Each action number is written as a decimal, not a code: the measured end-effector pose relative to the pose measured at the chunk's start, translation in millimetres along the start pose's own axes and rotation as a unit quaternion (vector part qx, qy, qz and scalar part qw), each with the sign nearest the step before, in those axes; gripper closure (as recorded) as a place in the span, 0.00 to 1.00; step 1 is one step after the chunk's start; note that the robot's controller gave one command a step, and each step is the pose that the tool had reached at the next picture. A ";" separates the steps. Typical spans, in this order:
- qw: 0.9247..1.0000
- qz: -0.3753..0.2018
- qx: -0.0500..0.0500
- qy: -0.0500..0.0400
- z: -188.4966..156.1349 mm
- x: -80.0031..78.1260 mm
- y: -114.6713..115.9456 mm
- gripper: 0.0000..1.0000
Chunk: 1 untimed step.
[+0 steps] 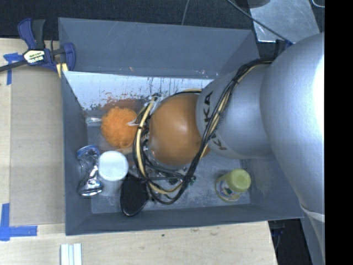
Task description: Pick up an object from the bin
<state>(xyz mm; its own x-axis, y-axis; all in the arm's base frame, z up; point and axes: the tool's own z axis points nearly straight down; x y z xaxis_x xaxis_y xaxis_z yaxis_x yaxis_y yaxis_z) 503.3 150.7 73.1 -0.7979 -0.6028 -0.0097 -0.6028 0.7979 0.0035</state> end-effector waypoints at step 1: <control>1.000 0.001 -0.001 0.001 0.5 0.9 0.1 1.00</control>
Offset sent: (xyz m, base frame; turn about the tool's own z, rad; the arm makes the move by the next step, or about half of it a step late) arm 0.0000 0.0000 0.0000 0.0000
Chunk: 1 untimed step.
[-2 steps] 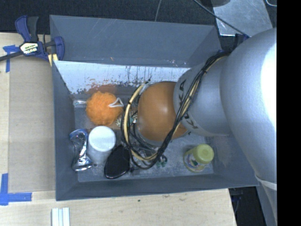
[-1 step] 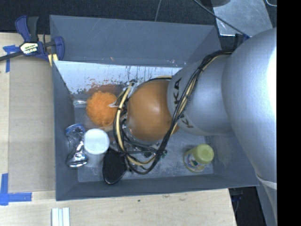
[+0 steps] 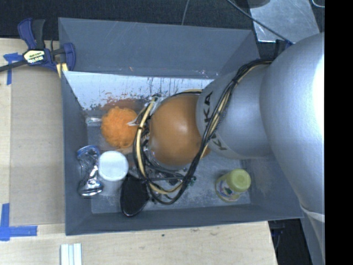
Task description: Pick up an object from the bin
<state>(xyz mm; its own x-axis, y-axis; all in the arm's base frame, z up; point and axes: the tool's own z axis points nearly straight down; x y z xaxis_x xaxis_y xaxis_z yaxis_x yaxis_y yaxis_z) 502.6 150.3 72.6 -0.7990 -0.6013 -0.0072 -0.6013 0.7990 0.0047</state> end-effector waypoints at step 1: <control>1.000 0.000 0.000 0.000 0.2 0.3 0.1 1.00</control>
Offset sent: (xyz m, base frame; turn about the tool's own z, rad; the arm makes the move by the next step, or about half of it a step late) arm 0.0000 0.0000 0.0000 0.0000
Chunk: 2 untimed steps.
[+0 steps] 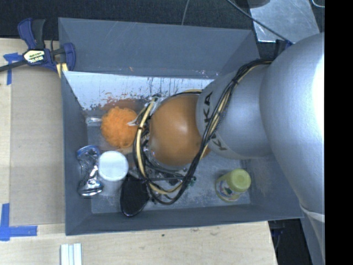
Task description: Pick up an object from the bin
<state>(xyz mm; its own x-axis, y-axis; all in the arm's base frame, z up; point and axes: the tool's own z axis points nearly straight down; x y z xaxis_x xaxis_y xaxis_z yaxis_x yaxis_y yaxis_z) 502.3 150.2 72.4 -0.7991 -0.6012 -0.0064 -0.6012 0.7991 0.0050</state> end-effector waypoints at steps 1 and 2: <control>1.000 0.000 0.000 0.000 0.1 0.2 0.0 1.00; 1.000 0.000 0.000 0.000 0.2 0.3 0.1 1.00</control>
Offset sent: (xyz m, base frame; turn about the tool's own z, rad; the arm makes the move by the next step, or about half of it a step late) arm 0.0000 0.0000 0.0000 0.0000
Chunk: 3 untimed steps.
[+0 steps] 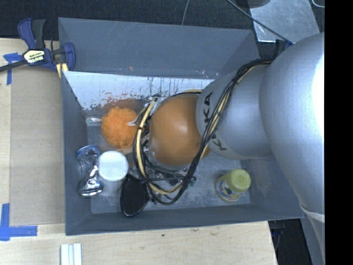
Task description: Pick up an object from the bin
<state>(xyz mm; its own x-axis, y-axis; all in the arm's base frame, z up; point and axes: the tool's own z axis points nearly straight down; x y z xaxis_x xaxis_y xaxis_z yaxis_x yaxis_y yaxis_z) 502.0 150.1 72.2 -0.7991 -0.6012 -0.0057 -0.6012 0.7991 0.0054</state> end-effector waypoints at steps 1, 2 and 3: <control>1.000 0.000 0.000 0.000 0.0 0.0 0.0 1.00; 1.000 0.000 0.000 0.000 0.1 0.1 0.0 1.00; 1.000 0.000 0.000 0.000 0.1 0.1 0.0 1.00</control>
Offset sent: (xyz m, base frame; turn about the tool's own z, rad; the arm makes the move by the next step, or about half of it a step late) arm 0.0000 0.0000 0.0000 0.0000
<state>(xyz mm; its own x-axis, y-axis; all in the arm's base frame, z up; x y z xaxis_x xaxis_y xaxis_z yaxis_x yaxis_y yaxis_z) 501.9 150.0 72.1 -0.7991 -0.6012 -0.0055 -0.6012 0.7991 0.0056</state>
